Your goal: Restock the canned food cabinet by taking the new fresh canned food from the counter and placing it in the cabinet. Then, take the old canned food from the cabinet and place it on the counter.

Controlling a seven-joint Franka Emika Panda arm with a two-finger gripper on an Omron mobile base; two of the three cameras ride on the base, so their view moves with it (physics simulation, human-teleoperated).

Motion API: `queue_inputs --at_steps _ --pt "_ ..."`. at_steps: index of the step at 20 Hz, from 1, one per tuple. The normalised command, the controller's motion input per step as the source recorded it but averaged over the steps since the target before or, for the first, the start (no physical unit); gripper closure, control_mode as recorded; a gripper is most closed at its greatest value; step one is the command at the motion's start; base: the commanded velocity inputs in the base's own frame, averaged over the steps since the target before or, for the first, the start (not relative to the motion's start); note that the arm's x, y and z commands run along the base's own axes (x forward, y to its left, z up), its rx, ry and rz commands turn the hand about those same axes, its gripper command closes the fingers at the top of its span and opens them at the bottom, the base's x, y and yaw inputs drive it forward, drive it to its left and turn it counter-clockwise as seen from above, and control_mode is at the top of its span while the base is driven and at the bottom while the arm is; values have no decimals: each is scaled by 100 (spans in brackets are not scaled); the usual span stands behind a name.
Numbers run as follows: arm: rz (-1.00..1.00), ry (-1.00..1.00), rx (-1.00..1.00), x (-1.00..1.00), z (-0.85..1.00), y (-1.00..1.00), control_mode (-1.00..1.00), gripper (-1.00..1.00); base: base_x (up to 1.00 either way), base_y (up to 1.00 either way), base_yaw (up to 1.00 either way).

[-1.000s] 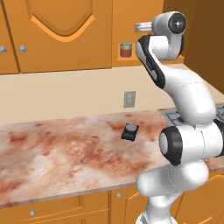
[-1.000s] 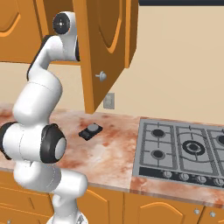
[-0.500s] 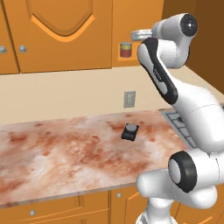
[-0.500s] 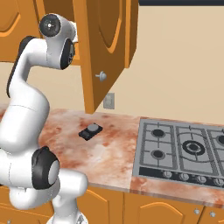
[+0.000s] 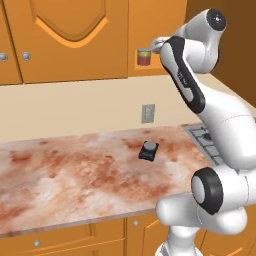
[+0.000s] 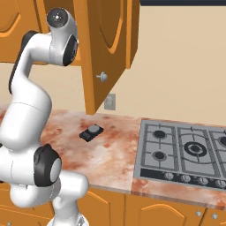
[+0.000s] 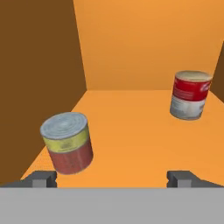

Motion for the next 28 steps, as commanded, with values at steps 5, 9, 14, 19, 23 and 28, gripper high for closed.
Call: queue_inputs --at_steps 5,9,14,19,23,28 --pt "5 13 2 12 -32 18 -100 -100 0 0 0" --pt "14 3 5 28 -19 32 -100 -100 0 0 0" --pt "13 1 1 52 -14 20 -100 -100 0 0 0" --pt "11 1 0 58 -3 0 -100 -100 0 0 0" --pt "10 4 0 43 -6 11 -100 -100 0 0 0" --pt "7 4 -2 6 -28 17 -100 100 0 0 0"
